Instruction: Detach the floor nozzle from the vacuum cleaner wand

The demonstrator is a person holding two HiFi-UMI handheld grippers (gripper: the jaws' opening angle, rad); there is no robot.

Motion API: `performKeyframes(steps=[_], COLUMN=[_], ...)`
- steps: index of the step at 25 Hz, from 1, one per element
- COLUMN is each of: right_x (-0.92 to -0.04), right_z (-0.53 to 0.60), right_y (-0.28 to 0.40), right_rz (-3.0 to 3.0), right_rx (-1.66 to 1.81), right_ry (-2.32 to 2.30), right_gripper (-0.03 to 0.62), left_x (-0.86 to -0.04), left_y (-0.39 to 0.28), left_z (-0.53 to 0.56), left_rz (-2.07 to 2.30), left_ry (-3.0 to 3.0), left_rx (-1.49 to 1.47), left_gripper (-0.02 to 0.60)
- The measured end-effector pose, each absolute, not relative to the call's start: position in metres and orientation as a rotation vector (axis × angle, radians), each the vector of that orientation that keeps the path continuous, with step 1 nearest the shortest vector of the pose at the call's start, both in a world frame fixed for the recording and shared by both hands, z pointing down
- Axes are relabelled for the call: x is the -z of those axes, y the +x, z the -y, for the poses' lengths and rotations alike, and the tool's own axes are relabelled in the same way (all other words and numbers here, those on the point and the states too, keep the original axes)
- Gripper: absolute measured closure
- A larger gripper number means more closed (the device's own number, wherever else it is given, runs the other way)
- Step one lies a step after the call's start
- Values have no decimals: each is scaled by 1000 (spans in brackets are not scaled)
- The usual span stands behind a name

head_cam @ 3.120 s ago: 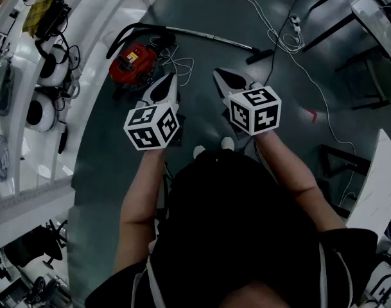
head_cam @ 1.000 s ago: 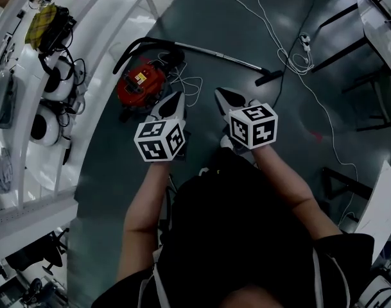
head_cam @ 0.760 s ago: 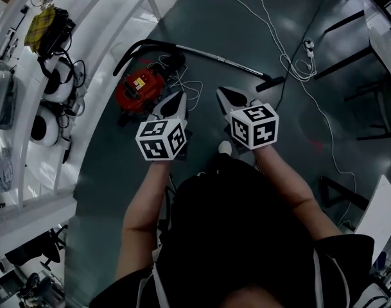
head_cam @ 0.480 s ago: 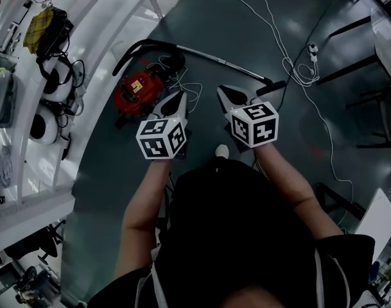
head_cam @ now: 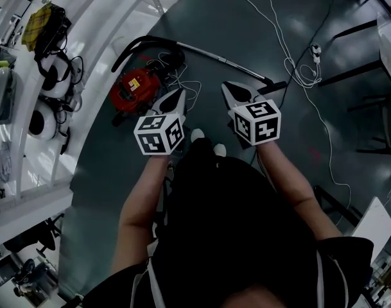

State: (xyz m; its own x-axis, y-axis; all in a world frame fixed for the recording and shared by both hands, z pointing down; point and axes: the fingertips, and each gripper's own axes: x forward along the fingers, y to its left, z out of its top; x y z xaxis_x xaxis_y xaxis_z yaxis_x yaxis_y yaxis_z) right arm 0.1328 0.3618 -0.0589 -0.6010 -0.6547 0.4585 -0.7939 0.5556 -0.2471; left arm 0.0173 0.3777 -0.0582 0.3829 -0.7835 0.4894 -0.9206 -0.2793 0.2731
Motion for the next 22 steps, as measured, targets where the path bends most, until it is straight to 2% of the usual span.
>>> performKeyframes(steps=[12,22], right_x=[42,23], right_z=[-321,-241], right_y=[141,101], right_rz=[2421,2377], right_rx=[-677,-721], right_ry=[1243,1208], right_gripper=[597,597], left_x=[52,32], left_y=[17,-17], left_z=[-326,-246], left_rz=[1386,1398], left_ry=[2171,2146], left_rx=[-250,-317], left_gripper=[572,572])
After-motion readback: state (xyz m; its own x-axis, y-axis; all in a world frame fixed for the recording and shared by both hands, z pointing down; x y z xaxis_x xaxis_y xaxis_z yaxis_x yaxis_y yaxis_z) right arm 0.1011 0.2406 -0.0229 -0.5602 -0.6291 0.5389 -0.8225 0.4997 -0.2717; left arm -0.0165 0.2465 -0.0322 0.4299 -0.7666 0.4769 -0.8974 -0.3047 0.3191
